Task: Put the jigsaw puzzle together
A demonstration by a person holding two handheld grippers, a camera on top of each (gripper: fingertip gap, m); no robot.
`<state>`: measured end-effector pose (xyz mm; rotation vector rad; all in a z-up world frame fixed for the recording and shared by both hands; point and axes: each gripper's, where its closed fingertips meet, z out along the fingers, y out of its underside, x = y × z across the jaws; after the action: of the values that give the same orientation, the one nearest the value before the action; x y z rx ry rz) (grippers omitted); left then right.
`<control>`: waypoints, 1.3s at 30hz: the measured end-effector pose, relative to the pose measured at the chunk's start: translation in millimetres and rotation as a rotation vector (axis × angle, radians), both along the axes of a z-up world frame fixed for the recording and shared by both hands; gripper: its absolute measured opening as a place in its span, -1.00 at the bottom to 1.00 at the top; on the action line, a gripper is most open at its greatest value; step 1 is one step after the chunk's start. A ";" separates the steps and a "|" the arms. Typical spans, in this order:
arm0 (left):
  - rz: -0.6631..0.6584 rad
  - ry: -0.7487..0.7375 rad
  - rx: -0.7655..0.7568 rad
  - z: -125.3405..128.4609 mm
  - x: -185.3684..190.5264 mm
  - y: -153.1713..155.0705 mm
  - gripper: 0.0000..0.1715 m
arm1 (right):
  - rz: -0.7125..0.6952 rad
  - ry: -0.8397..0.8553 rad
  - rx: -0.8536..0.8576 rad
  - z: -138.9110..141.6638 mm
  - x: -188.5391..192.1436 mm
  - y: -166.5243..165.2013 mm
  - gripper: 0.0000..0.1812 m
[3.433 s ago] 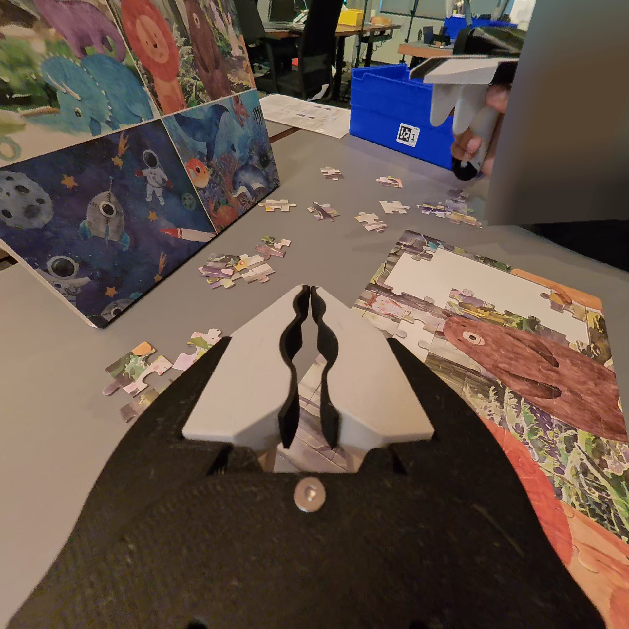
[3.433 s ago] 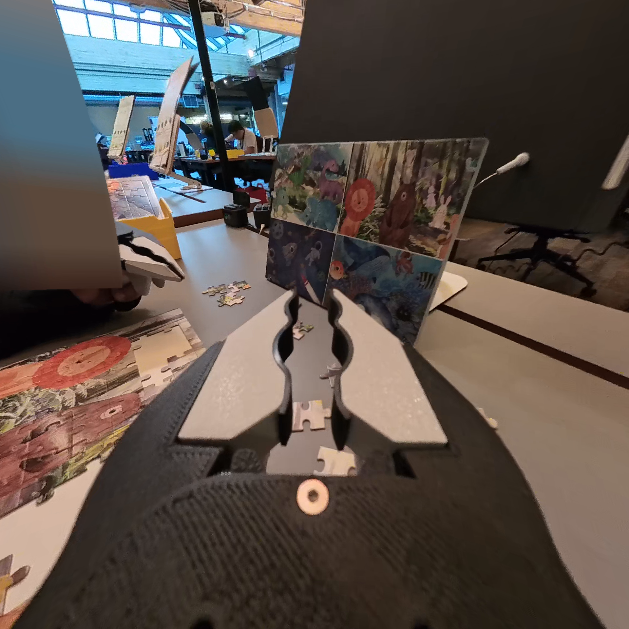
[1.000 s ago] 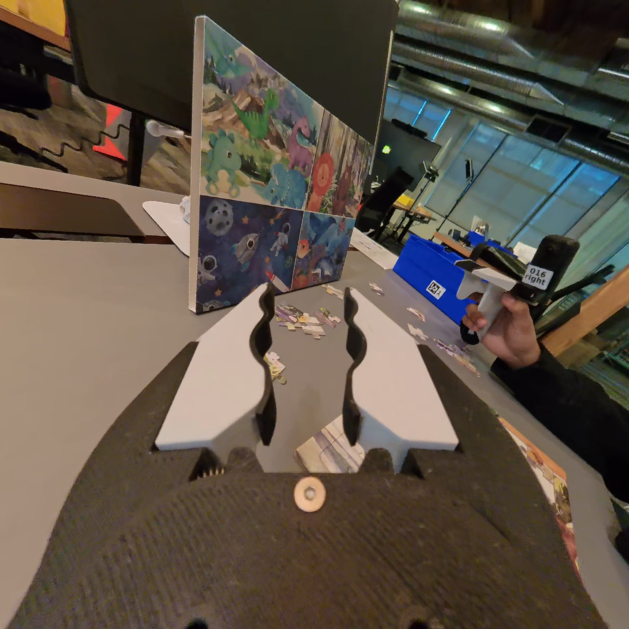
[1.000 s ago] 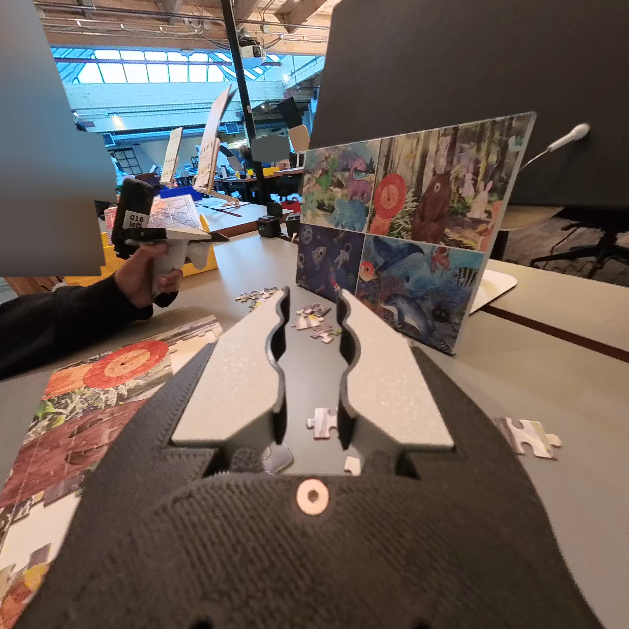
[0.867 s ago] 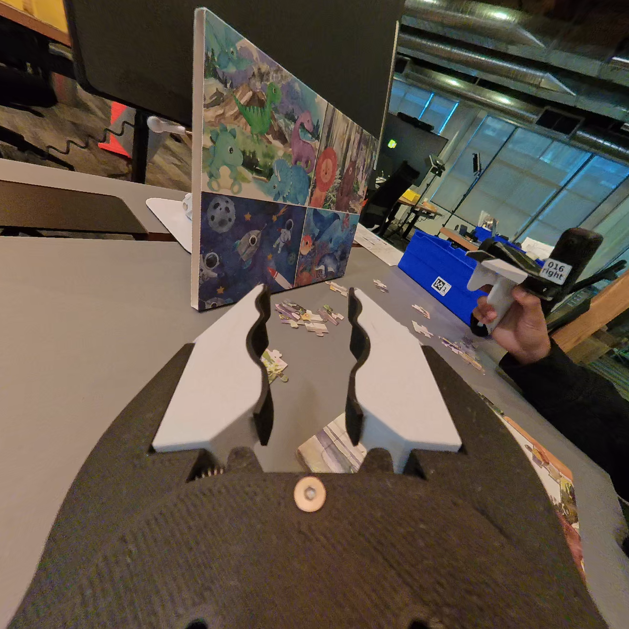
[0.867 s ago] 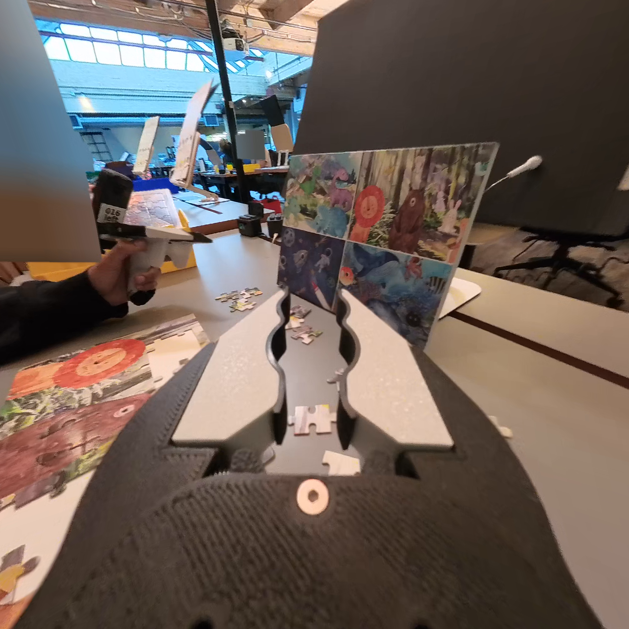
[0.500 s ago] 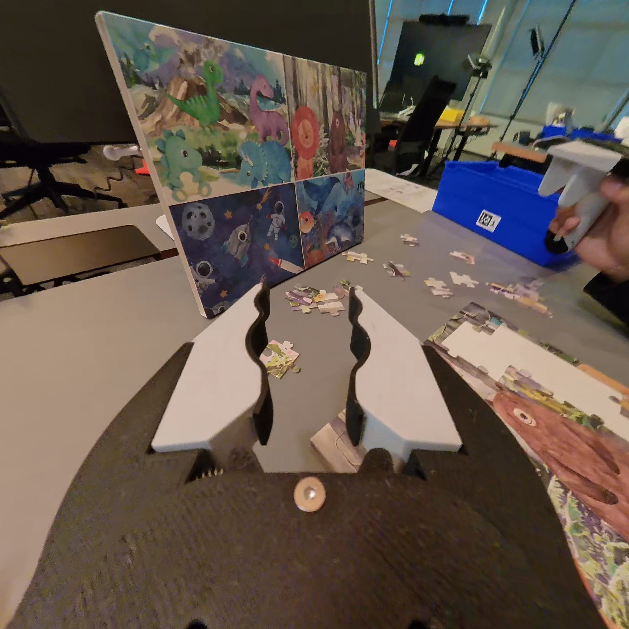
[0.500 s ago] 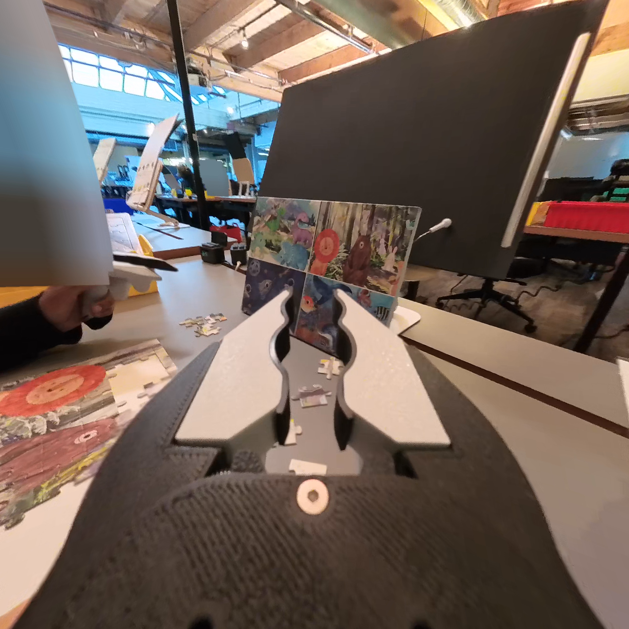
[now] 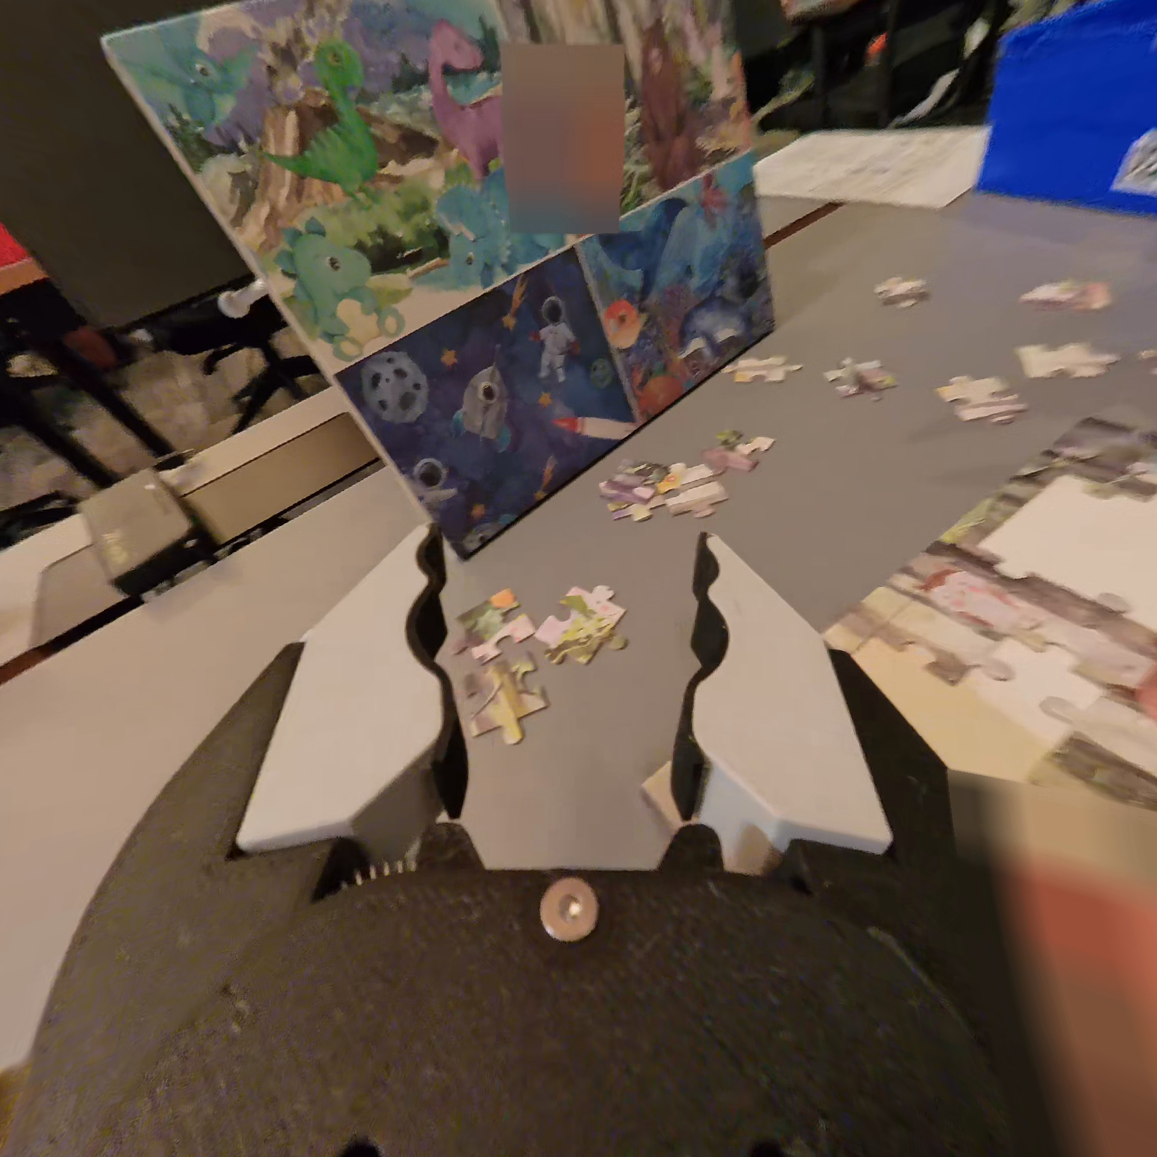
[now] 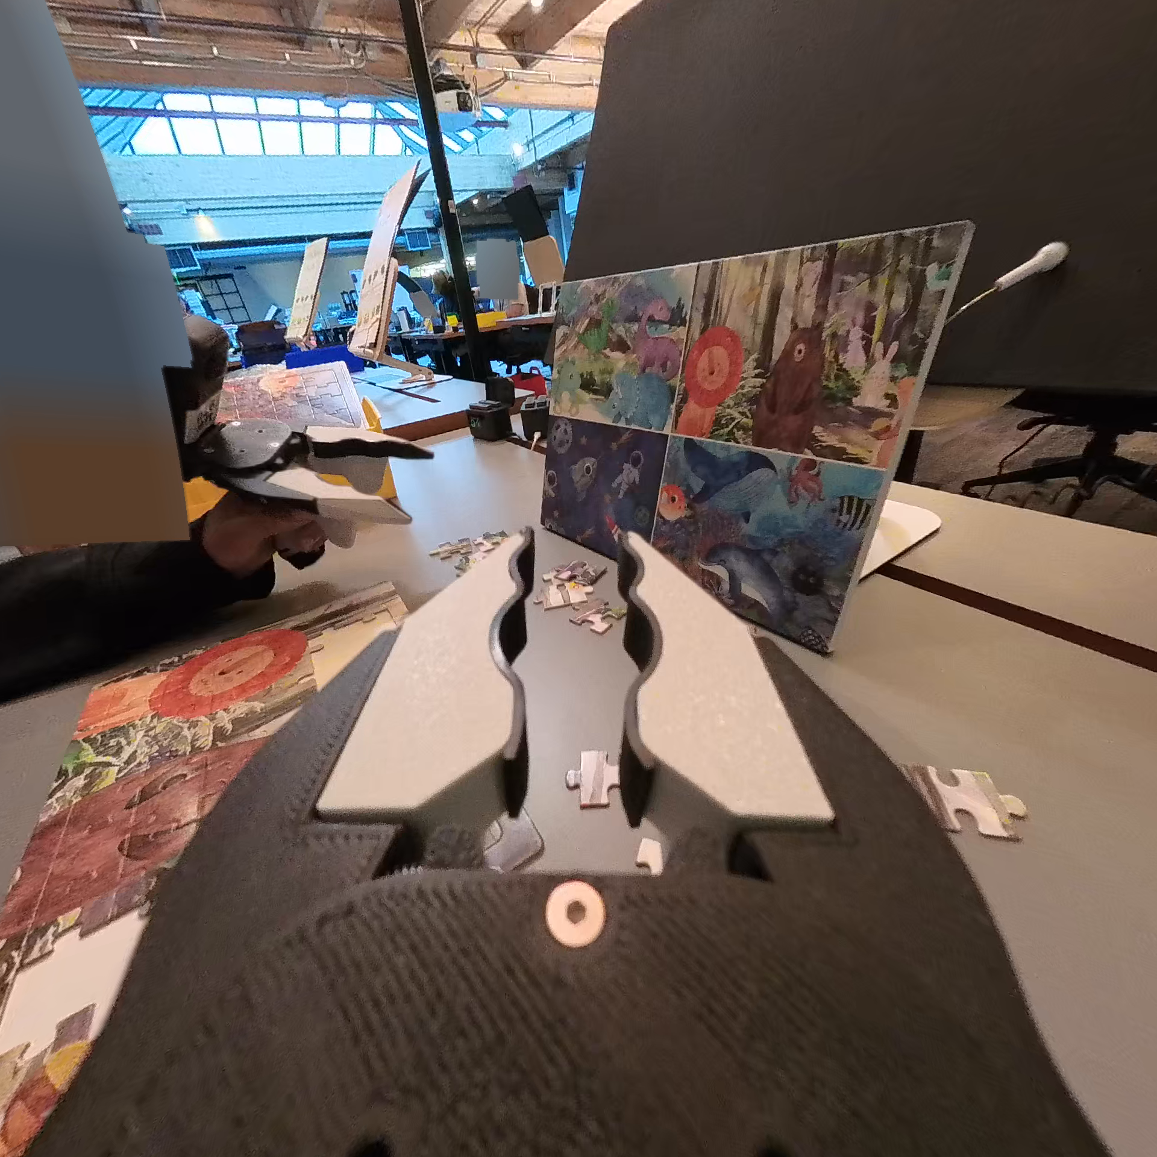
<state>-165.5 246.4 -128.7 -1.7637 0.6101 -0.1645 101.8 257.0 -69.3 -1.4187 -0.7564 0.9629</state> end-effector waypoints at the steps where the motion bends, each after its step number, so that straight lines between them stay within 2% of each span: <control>1: 0.031 0.042 0.001 -3.6 -3.4 2.5 -0.03 | 0.001 -0.005 -0.001 -1.3 -0.8 0.1 -0.73; 6: 0.121 0.112 0.087 -2.1 -10.9 6.8 0.11 | 0.007 0.005 -0.012 -2.2 -1.5 0.3 -0.73; 8: 0.125 0.107 0.105 0.3 -12.5 5.7 0.10 | 0.008 0.005 -0.013 -2.4 -1.7 0.3 -0.73; 13: 0.072 0.031 0.075 2.3 -8.7 0.8 -0.15 | 0.015 -0.005 -0.018 -5.3 -4.6 -0.2 -0.73; 22: 0.019 -0.023 0.055 1.5 -4.4 -3.4 -0.57 | 0.019 -0.025 -0.019 -9.9 -7.7 -0.2 -0.74; 23: 0.005 -0.028 0.038 -0.7 -2.6 -4.3 -0.63 | 0.020 -0.020 -0.020 -9.4 -7.7 -0.3 -0.74; 25: -0.050 -0.042 0.000 -5.6 4.3 -8.2 -0.90 | 0.027 -0.012 -0.025 -9.2 -8.4 -0.9 -0.74; 27: -0.075 -0.058 -0.015 -7.2 7.3 -9.9 -1.00 | 0.030 -0.014 -0.027 -9.9 -9.4 -1.2 -0.74; 39: -0.092 -0.047 -0.009 -8.1 9.6 -10.5 -0.98 | 0.037 -0.028 -0.034 -14.0 -12.4 -1.4 -0.73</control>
<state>-155.9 235.9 -136.8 -1.7362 0.6572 -0.2720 89.4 255.5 -83.3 -1.4549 -0.7924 0.9899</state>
